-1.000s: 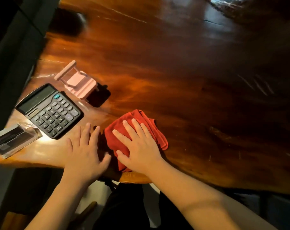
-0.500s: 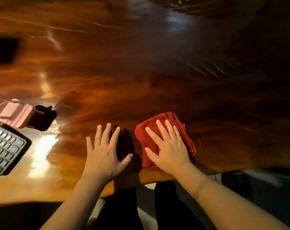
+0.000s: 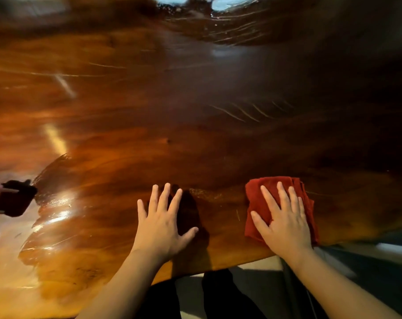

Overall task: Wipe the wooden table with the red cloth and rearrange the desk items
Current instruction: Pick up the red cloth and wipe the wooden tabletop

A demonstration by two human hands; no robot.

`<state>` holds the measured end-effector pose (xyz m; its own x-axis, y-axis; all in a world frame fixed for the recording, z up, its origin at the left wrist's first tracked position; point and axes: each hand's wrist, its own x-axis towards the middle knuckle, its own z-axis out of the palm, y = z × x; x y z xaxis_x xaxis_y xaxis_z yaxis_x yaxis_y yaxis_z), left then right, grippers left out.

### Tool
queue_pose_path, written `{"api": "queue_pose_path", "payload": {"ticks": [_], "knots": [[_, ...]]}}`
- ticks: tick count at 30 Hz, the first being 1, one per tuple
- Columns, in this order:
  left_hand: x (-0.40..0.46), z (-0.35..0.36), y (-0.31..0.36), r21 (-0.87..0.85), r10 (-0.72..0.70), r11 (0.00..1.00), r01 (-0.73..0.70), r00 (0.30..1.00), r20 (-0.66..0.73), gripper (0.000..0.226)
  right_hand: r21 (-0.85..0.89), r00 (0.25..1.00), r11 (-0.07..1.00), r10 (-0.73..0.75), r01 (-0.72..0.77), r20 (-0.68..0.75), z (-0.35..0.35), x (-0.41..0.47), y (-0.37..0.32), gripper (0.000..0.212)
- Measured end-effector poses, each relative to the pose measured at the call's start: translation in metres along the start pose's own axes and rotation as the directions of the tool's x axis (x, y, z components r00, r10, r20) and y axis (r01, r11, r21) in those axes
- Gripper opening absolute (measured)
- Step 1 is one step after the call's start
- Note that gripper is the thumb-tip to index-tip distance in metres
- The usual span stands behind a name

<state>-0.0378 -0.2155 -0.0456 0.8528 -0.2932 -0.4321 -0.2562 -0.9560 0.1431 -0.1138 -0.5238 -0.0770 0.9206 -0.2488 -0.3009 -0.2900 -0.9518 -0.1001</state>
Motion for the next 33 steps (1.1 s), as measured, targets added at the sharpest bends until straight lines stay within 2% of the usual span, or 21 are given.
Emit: {"api": "queue_pose_path", "payload": {"ticks": [9,13,15,19,23,26,30,33], "knots": [[-0.014,0.001,-0.016,-0.041,-0.053,0.998,0.053,0.999,0.007,0.105,-0.048,0.999,0.999,0.027,-0.025,0.036,-0.006,0.000,-0.012,0.084],[-0.022,0.000,-0.038,-0.052,-0.079,0.996,0.079,0.997,0.013,0.104,-0.042,0.995,0.996,0.085,-0.083,0.056,-0.001,-0.009,-0.037,0.086],[-0.027,-0.001,-0.049,-0.060,-0.092,0.994,0.092,0.996,0.006,0.103,-0.056,0.996,0.997,0.064,-0.061,0.068,0.005,-0.015,-0.054,0.083],[-0.042,0.002,-0.075,-0.080,-0.149,0.986,0.148,0.989,-0.007,0.103,-0.077,0.995,0.996,-0.036,0.044,0.096,0.019,-0.030,-0.098,0.080],[-0.068,0.013,-0.108,-0.118,-0.238,0.964,0.236,0.971,-0.001,0.103,-0.082,0.971,0.972,-0.209,0.219,0.114,0.026,-0.042,-0.151,0.079],[-0.091,0.023,-0.132,-0.169,-0.339,0.927,0.335,0.941,0.000,0.103,-0.082,0.928,0.929,-0.348,0.360,0.131,0.030,-0.051,-0.194,0.079],[-0.120,0.033,-0.158,-0.241,-0.451,0.866,0.438,0.893,0.000,0.102,-0.085,0.832,0.832,-0.533,0.549,0.155,0.035,-0.065,-0.244,0.078],[-0.137,0.033,-0.177,-0.300,-0.496,0.831,0.468,0.868,-0.020,0.100,-0.087,0.809,0.809,-0.564,0.581,0.162,0.035,-0.069,-0.259,0.078]]}}
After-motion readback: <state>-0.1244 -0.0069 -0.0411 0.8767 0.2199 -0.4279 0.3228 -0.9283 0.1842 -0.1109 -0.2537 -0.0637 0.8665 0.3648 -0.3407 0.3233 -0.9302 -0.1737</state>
